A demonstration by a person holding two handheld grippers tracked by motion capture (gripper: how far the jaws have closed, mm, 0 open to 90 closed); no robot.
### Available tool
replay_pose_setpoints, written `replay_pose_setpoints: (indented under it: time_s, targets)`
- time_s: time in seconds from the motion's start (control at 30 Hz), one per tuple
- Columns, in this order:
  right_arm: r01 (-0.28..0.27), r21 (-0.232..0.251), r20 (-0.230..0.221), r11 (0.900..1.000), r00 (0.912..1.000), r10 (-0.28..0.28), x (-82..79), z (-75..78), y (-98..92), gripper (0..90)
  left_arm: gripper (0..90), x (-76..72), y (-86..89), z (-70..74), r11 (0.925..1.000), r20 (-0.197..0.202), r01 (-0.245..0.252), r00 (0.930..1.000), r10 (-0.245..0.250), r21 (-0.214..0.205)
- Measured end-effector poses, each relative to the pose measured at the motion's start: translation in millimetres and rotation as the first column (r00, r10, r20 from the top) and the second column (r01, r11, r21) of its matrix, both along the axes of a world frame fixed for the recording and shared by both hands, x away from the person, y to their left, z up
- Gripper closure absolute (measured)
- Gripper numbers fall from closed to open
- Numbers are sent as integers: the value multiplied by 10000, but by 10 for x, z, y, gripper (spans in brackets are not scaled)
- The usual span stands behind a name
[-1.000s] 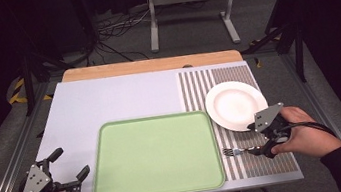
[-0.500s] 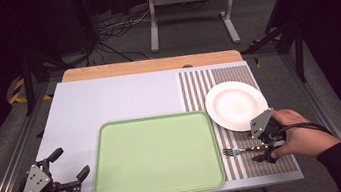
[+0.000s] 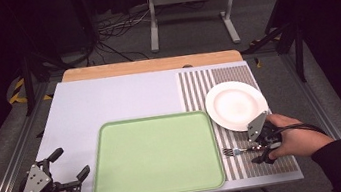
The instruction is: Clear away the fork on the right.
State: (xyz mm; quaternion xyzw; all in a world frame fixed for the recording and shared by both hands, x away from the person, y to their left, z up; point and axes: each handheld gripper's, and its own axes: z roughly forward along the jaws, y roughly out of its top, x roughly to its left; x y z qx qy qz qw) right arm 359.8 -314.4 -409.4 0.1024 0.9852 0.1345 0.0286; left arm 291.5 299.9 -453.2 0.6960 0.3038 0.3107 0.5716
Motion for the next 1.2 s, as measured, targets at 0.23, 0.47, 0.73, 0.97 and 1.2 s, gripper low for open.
replay_pose_setpoints:
  time_s: [0.23, 0.47, 0.73, 0.97, 1.2]
  targets:
    - [-407, -570, -39, 9975, 9992, 406, 71, -23, -6, 498, 1, 4, -2, -5, 10000, -22, -14, 10000, 14, -23]
    - [-914, -1284, -189, 9875, 9958, 897, 105, -35, 42, 647, 1, 9, -21, -9, 10000, -67, 41, 10000, -41, 50]
    - [-1037, -1945, -318, 9754, 9945, 994, 127, -33, 79, 778, 1, 10, -24, -10, 9999, -71, 79, 9999, -79, 73]
    - [-1278, -2170, -280, 9678, 9918, 1247, 119, -29, 103, 783, 1, 11, -24, -10, 9999, -68, 73, 10000, -73, 69]
    - [-1236, -1996, -66, 9721, 9922, 1248, 100, 39, 85, 786, 1, 9, -22, -9, 10000, -80, 53, 10000, -52, 64]
